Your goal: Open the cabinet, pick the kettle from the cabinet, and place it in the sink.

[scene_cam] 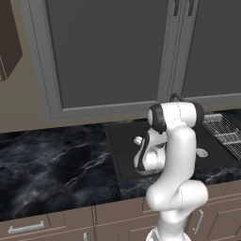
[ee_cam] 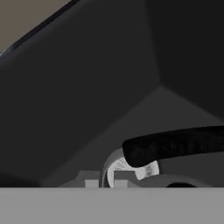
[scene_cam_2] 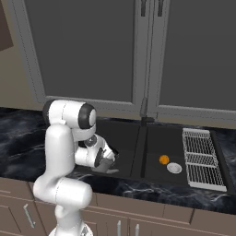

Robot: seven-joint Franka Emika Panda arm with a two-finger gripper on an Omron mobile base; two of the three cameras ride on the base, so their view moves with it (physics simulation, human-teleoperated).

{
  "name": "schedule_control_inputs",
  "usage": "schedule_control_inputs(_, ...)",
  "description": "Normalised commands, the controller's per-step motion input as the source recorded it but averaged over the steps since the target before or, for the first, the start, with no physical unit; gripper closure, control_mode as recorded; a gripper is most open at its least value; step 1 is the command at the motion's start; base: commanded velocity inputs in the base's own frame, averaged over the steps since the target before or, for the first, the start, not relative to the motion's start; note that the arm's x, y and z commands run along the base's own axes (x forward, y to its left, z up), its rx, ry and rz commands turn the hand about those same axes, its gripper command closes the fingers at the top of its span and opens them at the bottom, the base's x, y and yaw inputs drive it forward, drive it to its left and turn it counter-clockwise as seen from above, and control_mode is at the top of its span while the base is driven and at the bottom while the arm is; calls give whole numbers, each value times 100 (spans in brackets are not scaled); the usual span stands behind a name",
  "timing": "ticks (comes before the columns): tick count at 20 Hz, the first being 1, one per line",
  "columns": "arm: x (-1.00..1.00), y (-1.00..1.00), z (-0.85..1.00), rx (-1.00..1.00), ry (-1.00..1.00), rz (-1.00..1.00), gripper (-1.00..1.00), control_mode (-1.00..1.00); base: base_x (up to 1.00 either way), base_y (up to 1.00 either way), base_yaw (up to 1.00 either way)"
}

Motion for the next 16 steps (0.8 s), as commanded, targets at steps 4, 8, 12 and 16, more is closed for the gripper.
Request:
schedule_control_inputs(4,3,-5,-19,5,0,0,100,-100,0,0,0)
schedule_control_inputs(8,1,-4,-16,4,-1,0,100,-100,0,0,0)
schedule_control_inputs(12,-19,2,-27,4,-1,0,100,-100,0,0,0)
schedule_control_inputs(16,-21,5,-26,4,0,0,100,-100,0,0,0)
